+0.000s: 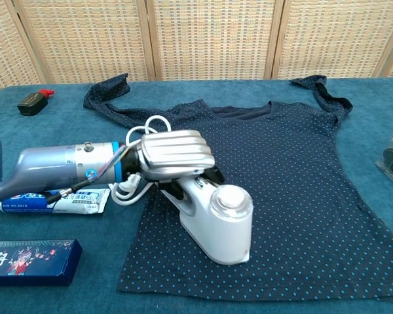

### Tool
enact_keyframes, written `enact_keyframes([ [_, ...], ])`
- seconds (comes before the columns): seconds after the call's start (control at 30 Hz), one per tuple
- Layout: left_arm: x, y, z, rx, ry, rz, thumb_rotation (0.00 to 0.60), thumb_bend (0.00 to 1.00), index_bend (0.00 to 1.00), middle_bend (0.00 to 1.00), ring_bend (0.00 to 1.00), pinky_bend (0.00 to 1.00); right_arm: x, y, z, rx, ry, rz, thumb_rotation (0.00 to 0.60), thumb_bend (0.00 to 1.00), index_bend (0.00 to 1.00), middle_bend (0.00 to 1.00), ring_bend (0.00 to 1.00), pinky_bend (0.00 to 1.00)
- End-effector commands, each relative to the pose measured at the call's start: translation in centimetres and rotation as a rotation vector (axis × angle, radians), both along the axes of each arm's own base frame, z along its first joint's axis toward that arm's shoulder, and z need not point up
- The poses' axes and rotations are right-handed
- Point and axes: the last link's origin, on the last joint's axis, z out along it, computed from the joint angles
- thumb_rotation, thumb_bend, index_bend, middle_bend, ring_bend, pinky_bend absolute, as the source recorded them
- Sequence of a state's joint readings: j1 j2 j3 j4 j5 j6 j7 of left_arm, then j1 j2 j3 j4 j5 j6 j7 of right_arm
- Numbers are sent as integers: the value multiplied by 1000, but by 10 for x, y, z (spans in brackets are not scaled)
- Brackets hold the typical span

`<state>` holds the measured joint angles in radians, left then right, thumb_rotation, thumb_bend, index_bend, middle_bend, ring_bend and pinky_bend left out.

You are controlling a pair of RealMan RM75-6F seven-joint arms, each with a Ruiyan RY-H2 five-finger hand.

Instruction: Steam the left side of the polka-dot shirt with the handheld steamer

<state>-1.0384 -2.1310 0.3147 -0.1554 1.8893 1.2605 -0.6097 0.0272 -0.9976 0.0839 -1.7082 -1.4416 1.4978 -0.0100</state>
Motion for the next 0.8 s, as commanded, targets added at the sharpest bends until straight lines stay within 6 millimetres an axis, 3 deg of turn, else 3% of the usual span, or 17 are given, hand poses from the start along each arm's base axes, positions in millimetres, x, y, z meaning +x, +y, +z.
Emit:
enact_keyframes([
  [0.03,7,-6,-7,-19,-1,-19,600,658,1000,854,766,857,0,0,0,-1,-1,0,600,0,115,0,0,0],
  [0.33,7,-8,-10,-22,18,-40,600,658,1000,854,766,857,-1,1,2,-5,-5,-1,600,0,115,0,0,0],
  [0.8,-49,19,44,69,89,6,600,658,1000,854,766,857,3,1,-3,10,1,12,600,0,115,0,0,0],
])
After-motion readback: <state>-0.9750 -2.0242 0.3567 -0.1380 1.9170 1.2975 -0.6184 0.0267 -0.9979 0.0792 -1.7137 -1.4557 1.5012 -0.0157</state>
